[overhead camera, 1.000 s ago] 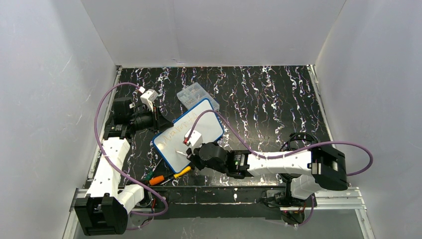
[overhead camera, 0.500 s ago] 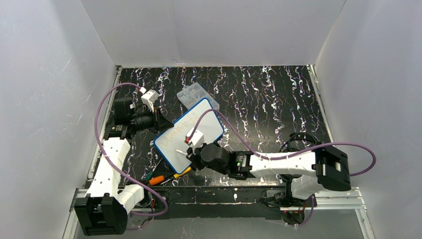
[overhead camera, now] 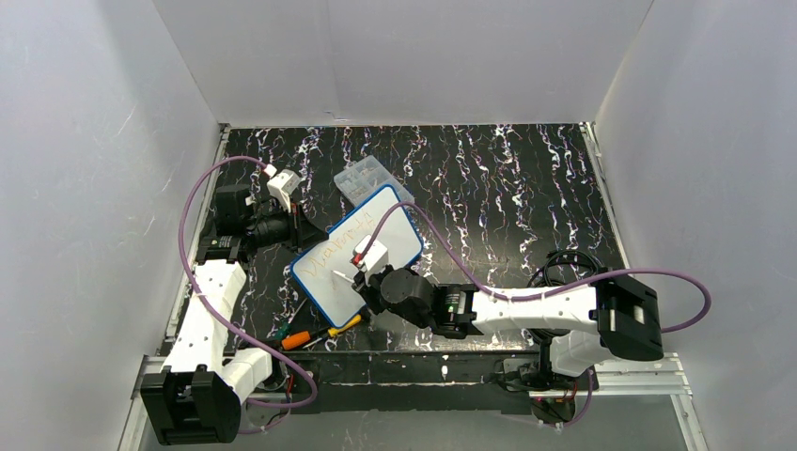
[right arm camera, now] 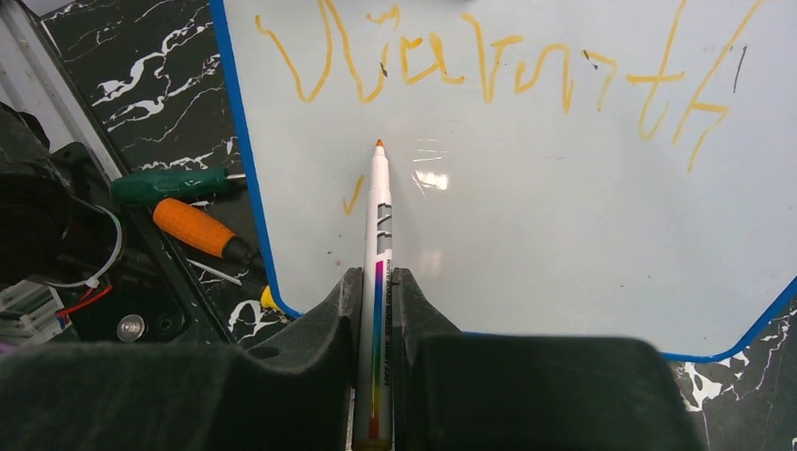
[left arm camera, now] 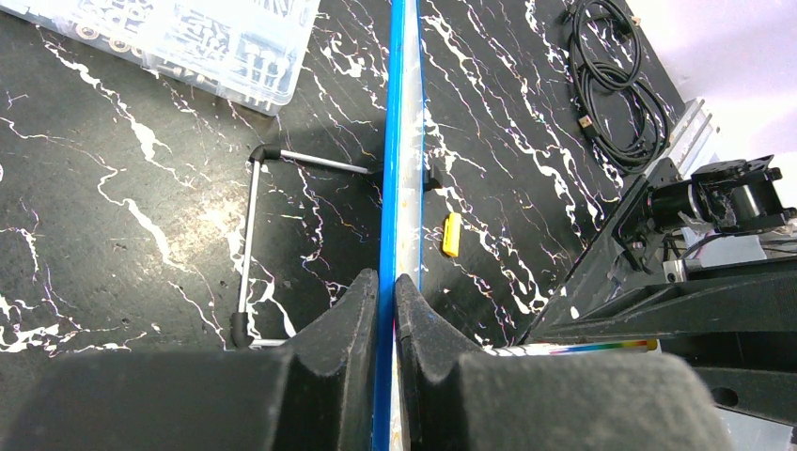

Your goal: Write a sentence on the whiteboard

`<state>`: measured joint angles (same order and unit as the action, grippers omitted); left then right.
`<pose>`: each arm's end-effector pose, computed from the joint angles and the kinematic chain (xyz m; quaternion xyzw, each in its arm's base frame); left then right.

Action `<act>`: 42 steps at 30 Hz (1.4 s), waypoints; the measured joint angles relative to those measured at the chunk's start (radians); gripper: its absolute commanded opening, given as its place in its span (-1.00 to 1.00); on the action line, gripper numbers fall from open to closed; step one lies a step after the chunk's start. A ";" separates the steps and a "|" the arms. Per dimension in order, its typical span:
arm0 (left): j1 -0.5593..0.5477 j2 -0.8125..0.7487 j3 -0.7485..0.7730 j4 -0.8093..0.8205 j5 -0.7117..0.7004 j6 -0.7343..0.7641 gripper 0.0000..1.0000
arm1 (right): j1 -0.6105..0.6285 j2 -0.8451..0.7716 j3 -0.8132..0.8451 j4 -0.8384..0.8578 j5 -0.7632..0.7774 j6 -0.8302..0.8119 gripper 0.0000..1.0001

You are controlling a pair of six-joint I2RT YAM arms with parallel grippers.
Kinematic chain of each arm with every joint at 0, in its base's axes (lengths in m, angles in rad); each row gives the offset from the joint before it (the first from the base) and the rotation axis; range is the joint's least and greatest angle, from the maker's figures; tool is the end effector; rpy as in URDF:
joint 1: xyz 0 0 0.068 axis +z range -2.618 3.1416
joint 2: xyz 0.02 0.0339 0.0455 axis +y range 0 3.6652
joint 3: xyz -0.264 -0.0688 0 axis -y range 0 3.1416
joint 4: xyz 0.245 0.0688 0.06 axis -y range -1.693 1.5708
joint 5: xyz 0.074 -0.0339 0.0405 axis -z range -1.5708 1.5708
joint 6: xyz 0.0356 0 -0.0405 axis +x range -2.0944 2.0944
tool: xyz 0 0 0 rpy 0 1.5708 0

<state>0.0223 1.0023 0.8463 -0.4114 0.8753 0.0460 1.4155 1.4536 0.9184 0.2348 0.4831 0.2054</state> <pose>0.2114 -0.0226 0.3052 0.2132 0.7917 -0.3565 0.4480 0.0676 0.3247 0.2711 -0.3278 0.7236 0.2847 0.5366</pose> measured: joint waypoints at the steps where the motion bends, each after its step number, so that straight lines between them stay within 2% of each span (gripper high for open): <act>1: 0.000 0.000 0.000 0.000 0.000 0.000 -1.00 | 0.000 0.000 0.000 0.000 0.000 0.000 -0.97; 42: 0.000 -0.002 0.000 -0.001 -0.002 0.007 -1.00 | 0.005 0.001 -0.033 -0.002 -0.011 0.019 -0.97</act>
<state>0.0223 1.0004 0.8459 -0.4122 0.8734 0.0528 1.4208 1.4544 0.8856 0.2325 0.4725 0.2241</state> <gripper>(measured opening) 0.083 0.206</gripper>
